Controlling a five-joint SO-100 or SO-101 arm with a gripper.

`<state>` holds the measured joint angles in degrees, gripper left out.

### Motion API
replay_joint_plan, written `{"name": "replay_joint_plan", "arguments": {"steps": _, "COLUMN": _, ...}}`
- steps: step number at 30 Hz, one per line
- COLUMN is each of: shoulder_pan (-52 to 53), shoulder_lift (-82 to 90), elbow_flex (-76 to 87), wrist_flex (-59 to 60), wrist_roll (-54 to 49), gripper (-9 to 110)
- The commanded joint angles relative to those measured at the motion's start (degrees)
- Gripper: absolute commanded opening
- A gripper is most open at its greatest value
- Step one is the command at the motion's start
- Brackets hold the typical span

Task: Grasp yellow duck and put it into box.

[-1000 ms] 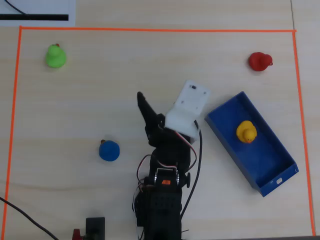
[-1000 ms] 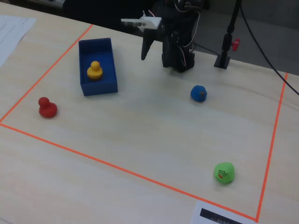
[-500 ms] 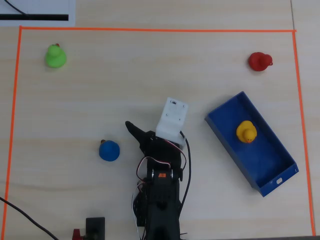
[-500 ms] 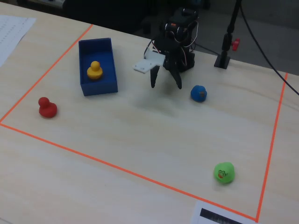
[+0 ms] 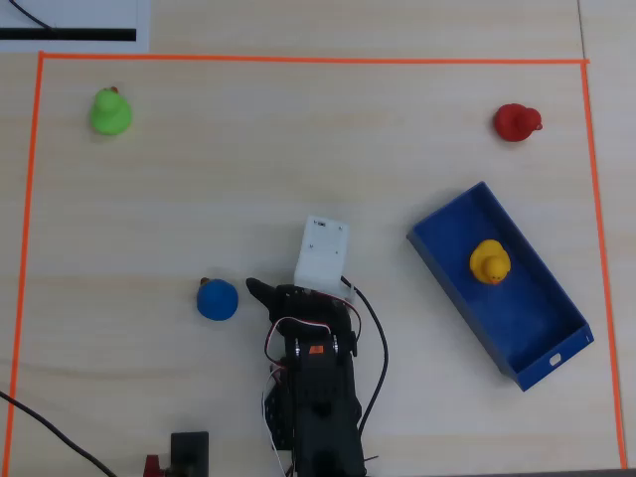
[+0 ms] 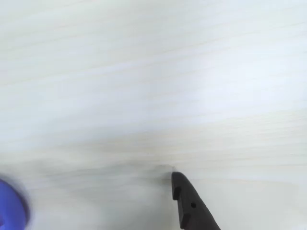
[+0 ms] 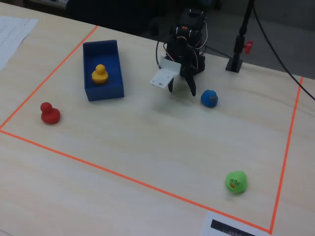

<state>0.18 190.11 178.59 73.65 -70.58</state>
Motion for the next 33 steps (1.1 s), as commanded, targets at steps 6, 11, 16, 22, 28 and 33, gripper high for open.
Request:
{"name": "replay_joint_plan", "arguments": {"steps": 6, "shoulder_pan": 0.97, "shoulder_lift": -0.35, "elbow_flex": -0.35, "wrist_flex": 1.32, "wrist_roll": -1.14, "gripper": 0}}
{"name": "replay_joint_plan", "arguments": {"steps": 11, "shoulder_pan": 0.88, "shoulder_lift": -0.35, "elbow_flex": -0.35, "wrist_flex": 1.23, "wrist_roll": -0.70, "gripper": 3}}
{"name": "replay_joint_plan", "arguments": {"steps": 16, "shoulder_pan": 0.88, "shoulder_lift": -0.35, "elbow_flex": -0.35, "wrist_flex": 1.23, "wrist_roll": -0.70, "gripper": 3}}
{"name": "replay_joint_plan", "arguments": {"steps": 22, "shoulder_pan": 0.88, "shoulder_lift": -0.35, "elbow_flex": -0.35, "wrist_flex": 1.23, "wrist_roll": -0.70, "gripper": 3}}
{"name": "replay_joint_plan", "arguments": {"steps": 28, "shoulder_pan": 0.88, "shoulder_lift": -0.35, "elbow_flex": -0.35, "wrist_flex": 1.23, "wrist_roll": -0.70, "gripper": 3}}
{"name": "replay_joint_plan", "arguments": {"steps": 33, "shoulder_pan": 0.88, "shoulder_lift": -0.35, "elbow_flex": -0.35, "wrist_flex": 1.23, "wrist_roll": -0.70, "gripper": 3}}
